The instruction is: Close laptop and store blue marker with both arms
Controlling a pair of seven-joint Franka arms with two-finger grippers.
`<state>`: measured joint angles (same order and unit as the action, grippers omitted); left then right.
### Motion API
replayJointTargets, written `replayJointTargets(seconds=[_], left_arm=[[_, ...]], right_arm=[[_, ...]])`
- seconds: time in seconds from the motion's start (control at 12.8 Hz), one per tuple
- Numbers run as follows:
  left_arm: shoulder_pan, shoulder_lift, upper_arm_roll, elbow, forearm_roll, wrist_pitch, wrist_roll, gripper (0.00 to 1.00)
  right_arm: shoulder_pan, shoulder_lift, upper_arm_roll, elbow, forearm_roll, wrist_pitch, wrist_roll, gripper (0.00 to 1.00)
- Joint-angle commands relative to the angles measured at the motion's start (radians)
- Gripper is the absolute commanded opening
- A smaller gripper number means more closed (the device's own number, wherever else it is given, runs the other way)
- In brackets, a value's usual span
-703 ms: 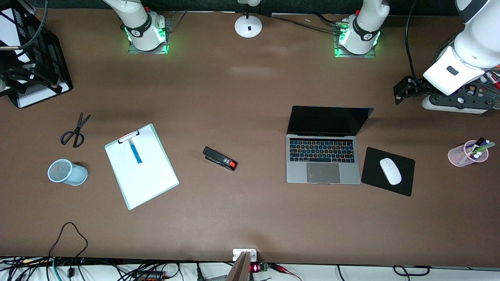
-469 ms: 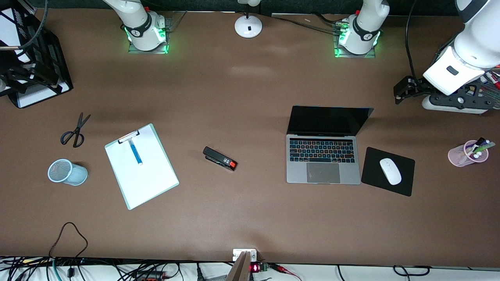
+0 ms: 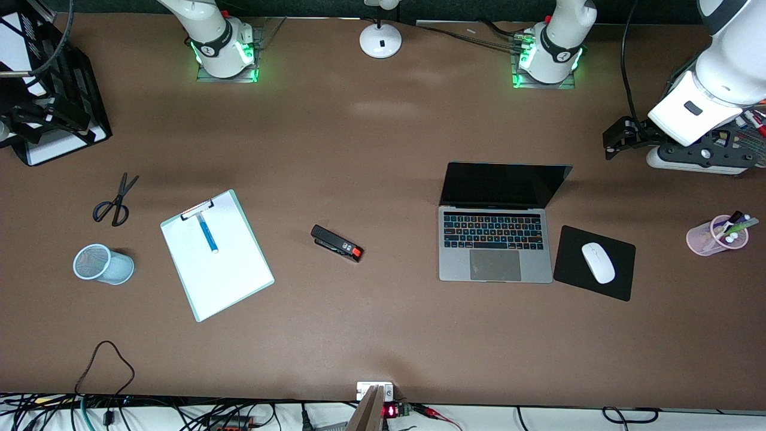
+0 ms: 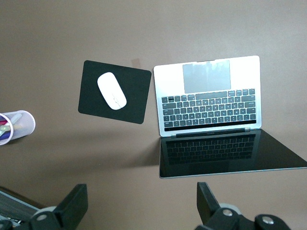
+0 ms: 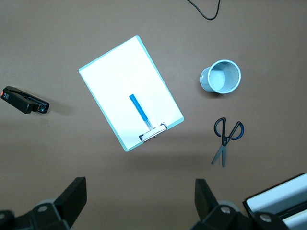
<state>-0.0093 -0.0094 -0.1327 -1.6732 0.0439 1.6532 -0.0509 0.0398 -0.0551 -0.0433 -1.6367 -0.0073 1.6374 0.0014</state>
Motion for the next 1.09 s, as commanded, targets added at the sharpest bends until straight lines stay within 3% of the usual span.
replayJointTargets(seconds=[0.0,0.23,0.47,0.55,0.62,1.02], left_arm=[[0.003,0.012,-0.004,0.027,0.008,-0.024,0.008,1.00],[0.003,0.032,-0.004,0.026,0.013,-0.024,0.010,0.99],[0.003,0.058,0.001,0.026,0.017,-0.071,0.016,0.43],[0.003,0.060,-0.001,0.027,0.017,-0.081,0.013,0.17],[0.003,0.060,-0.001,0.024,0.016,-0.093,0.014,0.07],[0.002,0.049,-0.010,0.003,-0.031,-0.168,0.014,0.05]], right_arm=[[0.002,0.015,0.003,0.014,0.001,-0.013,-0.003,1.00],[0.003,0.027,0.006,0.006,0.001,-0.017,-0.006,1.00],[0.026,0.052,0.008,0.006,-0.005,-0.016,-0.011,1.00],[0.034,0.057,0.008,0.005,-0.003,-0.016,-0.021,1.00],[0.035,0.069,0.010,-0.005,-0.003,-0.013,-0.027,1.00],[0.046,0.135,0.008,-0.069,-0.008,0.074,-0.059,1.00]])
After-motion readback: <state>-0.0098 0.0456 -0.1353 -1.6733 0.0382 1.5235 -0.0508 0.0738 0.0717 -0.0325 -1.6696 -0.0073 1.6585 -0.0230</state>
